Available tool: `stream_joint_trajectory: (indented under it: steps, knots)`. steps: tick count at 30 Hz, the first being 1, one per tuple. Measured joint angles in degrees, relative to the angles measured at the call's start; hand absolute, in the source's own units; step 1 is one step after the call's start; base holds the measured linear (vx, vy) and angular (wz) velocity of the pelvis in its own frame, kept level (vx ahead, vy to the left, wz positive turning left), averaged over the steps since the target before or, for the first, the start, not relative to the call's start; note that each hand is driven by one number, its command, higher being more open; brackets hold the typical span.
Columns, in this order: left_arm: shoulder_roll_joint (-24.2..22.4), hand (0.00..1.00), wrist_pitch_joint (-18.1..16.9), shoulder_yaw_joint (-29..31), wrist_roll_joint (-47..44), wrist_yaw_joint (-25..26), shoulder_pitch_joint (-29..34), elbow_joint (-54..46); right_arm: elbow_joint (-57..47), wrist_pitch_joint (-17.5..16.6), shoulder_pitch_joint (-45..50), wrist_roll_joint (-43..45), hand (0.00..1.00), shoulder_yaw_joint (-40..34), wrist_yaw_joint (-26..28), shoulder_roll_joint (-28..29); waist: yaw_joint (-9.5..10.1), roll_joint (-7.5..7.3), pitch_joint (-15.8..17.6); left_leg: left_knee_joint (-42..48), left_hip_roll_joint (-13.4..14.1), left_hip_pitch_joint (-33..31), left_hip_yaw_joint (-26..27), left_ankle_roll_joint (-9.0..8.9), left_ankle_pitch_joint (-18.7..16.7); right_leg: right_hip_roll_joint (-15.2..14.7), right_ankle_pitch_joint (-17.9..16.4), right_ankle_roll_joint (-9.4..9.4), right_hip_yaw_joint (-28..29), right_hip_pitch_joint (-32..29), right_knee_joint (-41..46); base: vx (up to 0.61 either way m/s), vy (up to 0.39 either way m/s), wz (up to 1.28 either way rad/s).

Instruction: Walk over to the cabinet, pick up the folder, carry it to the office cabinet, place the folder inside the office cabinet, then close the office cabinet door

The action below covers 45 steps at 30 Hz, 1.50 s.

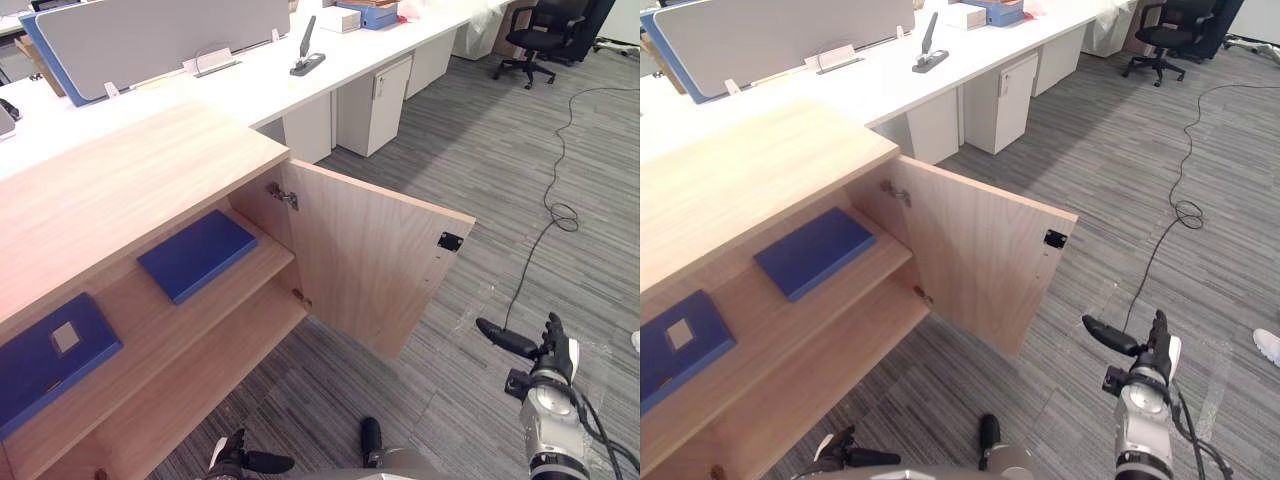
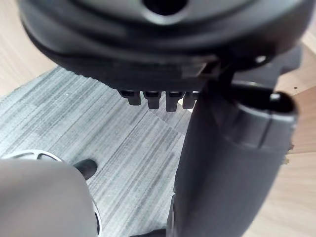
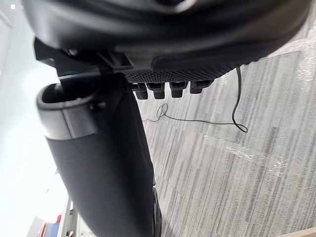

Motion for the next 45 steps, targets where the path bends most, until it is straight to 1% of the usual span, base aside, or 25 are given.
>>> stream_joint_trajectory:
  steps: [1, 4, 8, 11, 13, 16, 20, 24, 28, 31, 33, 35, 36, 37, 39, 41, 42, 43, 44, 45]
  knots:
    - [0.5, 1.00, 0.1, 0.0, 0.0, -0.2, 0.0, 0.0, 0.0, 0.0, -1.1, 0.0, 1.00, 1.2, 0.5, -0.7, 0.08, -0.53, 0.0, 0.3, -0.6, -0.3, 0.0, 0.31, -0.2, -0.4, 1.6, 0.45, 0.4, 0.8, -1.9, -0.16, 0.063, -0.08]
    - [0.6, 1.00, 0.1, -0.1, 0.0, -0.3, 0.2, 0.1, 0.0, 0.0, -3.1, 0.1, 1.00, 5.6, 1.7, -3.9, 0.19, -0.54, -0.4, 1.5, -1.3, -0.2, -0.1, 0.70, -1.1, -1.1, 3.8, 0.86, 1.1, 2.7, -5.2, -0.14, 0.055, -0.05]
    - [0.7, 1.00, 0.0, -1.4, -0.1, -0.5, 0.5, 0.1, 0.0, 0.0, -5.8, 0.3, 1.00, 8.9, 3.4, -6.1, 0.42, -0.32, -0.4, 2.1, -1.5, -0.6, -1.3, 0.84, -1.4, -1.7, 3.8, 0.84, 0.8, 2.8, -5.3, -0.08, 0.035, 0.07]
    - [0.6, 1.00, -0.2, -2.3, -0.2, -0.5, 0.3, 0.0, 2.3, -0.2, -10.4, 2.3, 1.00, 11.8, 4.5, -8.6, 0.76, 0.06, -0.2, 2.1, -1.6, -0.8, -2.1, 0.94, -1.3, -1.7, 3.8, 0.82, 0.5, 2.9, -5.3, -0.03, 0.019, 0.07]
    - [0.6, 1.00, -0.2, -2.7, -0.6, -0.6, 0.1, 0.0, 6.7, -0.4, -15.1, 4.3, 1.00, 13.4, 4.7, -9.7, 0.98, 0.37, 0.1, 2.2, -1.6, -0.8, -3.2, 1.01, -1.3, -1.7, 3.8, 0.73, 0.1, 3.1, -5.2, -0.03, 0.021, 0.08]
    - [0.6, 1.00, -0.3, -4.3, -1.2, -0.6, -0.5, -0.1, 13.1, -0.5, -20.5, 7.7, 1.00, 14.4, 4.8, -9.9, 1.85, 0.82, 0.4, 2.1, -1.4, -0.6, -4.1, 1.01, -1.3, -1.4, 3.6, 0.30, -0.6, 3.6, -5.2, -0.03, 0.014, 0.12]
    - [0.5, 1.00, -0.3, -4.6, -2.5, -0.5, -0.6, -0.2, 18.9, -0.5, -26.6, 11.0, 1.00, 15.9, 4.9, -9.9, 2.10, 0.97, 0.9, 2.1, -1.2, -0.6, -4.4, 1.01, -1.3, -1.2, 3.5, 0.09, -0.8, 3.7, -5.2, -0.04, 0.022, 0.04]
    - [0.5, 1.00, -0.3, -4.6, -3.4, -0.4, -0.7, -0.2, 21.7, -0.5, -30.3, 11.9, 1.00, 16.0, 5.0, -10.5, 2.18, 1.08, 1.4, 2.1, -1.1, -0.5, -4.7, 1.05, -1.3, -1.2, 3.4, -0.04, -1.1, 4.0, -5.2, -0.03, 0.034, 0.04]
    - [0.5, 1.00, -0.5, -4.7, -4.6, -0.3, -0.7, -0.3, 24.8, -0.5, -31.6, 13.9, 1.00, 16.4, 5.9, -11.3, 2.22, 1.09, 1.9, 2.0, -1.1, -0.2, -6.1, 1.07, -1.3, -1.3, 3.2, -0.11, -1.9, 4.8, -5.2, -0.05, 0.033, 0.10]
    - [0.5, 1.00, -0.6, -4.8, -4.6, -0.4, -0.9, -0.6, 25.1, -0.5, -32.0, 16.4, 1.00, 19.1, 7.4, -11.2, 2.22, 1.17, 2.9, 2.0, -1.0, -0.2, -6.2, 1.05, -1.3, -1.3, 3.2, -0.08, -2.0, 4.8, -5.2, -0.07, 0.036, 0.01]
    - [0.5, 1.00, -0.6, -4.8, -4.5, -0.6, -1.3, -0.6, 25.2, -0.5, -32.0, 16.5, 1.00, 20.4, 8.5, -11.3, 1.93, 1.26, 3.3, 2.0, -0.9, -0.2, -6.2, 1.01, -1.3, -1.1, 3.0, 0.01, -1.9, 4.8, -5.2, -0.06, 0.029, -0.04]
    - [0.6, 1.00, -0.6, -6.0, -4.5, -0.7, -1.6, -0.6, 25.0, -0.5, -31.4, 16.2, 1.00, 24.2, 8.9, -11.8, 1.63, 1.28, 3.5, 2.0, -0.5, -0.1, -6.2, 0.83, -1.4, -0.9, 2.9, -0.17, -1.8, 4.7, -5.2, -0.05, 0.030, -0.06]
    - [0.6, 1.00, -0.6, -6.2, -4.5, -0.7, -1.7, -0.6, 24.7, -0.5, -31.1, 16.1, 1.00, 24.9, 9.0, -11.8, 1.63, 1.28, 3.5, 2.0, -0.4, -0.1, -6.2, 0.81, -1.4, -0.8, 2.9, -0.21, -1.7, 4.7, -5.2, -0.03, 0.030, -0.07]
    - [0.4, 1.00, -0.6, -6.6, -4.4, -0.9, -1.9, -0.6, 22.9, -0.5, -29.6, 15.8, 1.00, 28.9, 9.7, -13.1, 1.57, 1.27, 3.5, 2.0, -0.1, -0.1, -6.1, 0.57, -1.3, -0.4, 2.8, -0.35, -1.6, 4.6, -5.2, -0.02, 0.021, -0.07]
    - [0.4, 1.00, -0.6, -7.0, -4.4, -1.4, -2.0, -0.5, 20.5, -0.5, -27.8, 15.6, 1.00, 32.8, 11.1, -14.5, 1.28, 1.20, 3.5, 2.0, 0.4, 0.0, -6.1, 0.27, -1.3, 0.1, 2.6, -0.60, -1.6, 4.6, -5.2, -0.02, 0.003, -0.08]
    - [0.4, 1.00, -0.6, -7.3, -4.2, -2.0, -2.1, -0.1, 17.2, -0.4, -25.8, 15.5, 1.00, 38.1, 13.7, -16.4, 0.65, 1.17, 3.5, 2.0, 1.0, 0.1, -6.1, -0.13, -1.3, 0.8, 2.3, -0.95, -1.5, 4.6, -5.2, -0.03, -0.014, -0.08]
    - [0.5, 1.00, -0.5, -8.1, -3.1, -2.3, -2.1, 0.1, 14.3, -0.4, -24.4, 15.2, 1.00, 42.6, 15.6, -18.3, 0.19, 1.17, 3.5, 2.1, 1.4, 0.1, -6.1, -0.42, -1.1, 1.3, 2.0, -1.34, -1.5, 4.6, -5.2, -0.03, -0.019, -0.07]
    - [0.5, 1.00, -0.5, -8.2, -2.5, -2.5, -2.0, 0.1, 13.1, -0.4, -23.8, 15.2, 1.00, 44.4, 16.9, -19.1, 0.12, 1.15, 3.5, 2.1, 1.6, 0.1, -6.1, -0.54, -1.1, 1.5, 2.0, -1.40, -1.4, 4.6, -5.2, -0.04, -0.024, -0.12]
    - [0.5, 1.00, -0.6, -8.6, -1.9, -2.8, -2.3, 0.4, 9.8, -0.3, -22.1, 15.2, 1.00, 48.9, 19.8, -20.8, 0.11, 1.13, 3.5, 2.3, 2.0, 0.1, -6.1, -0.85, -0.9, 2.0, 1.9, -1.51, -1.3, 4.5, -5.3, -0.05, -0.029, -0.09]
    - [0.4, 1.00, -0.6, -8.6, -1.7, -2.9, -2.4, 0.5, 8.6, -0.2, -21.5, 15.3, 1.00, 50.4, 20.9, -21.1, 0.08, 1.09, 3.5, 2.3, 2.1, 0.1, -6.1, -1.00, -0.7, 2.1, 1.9, -1.55, -1.2, 4.5, -5.3, -0.07, -0.039, -0.09]
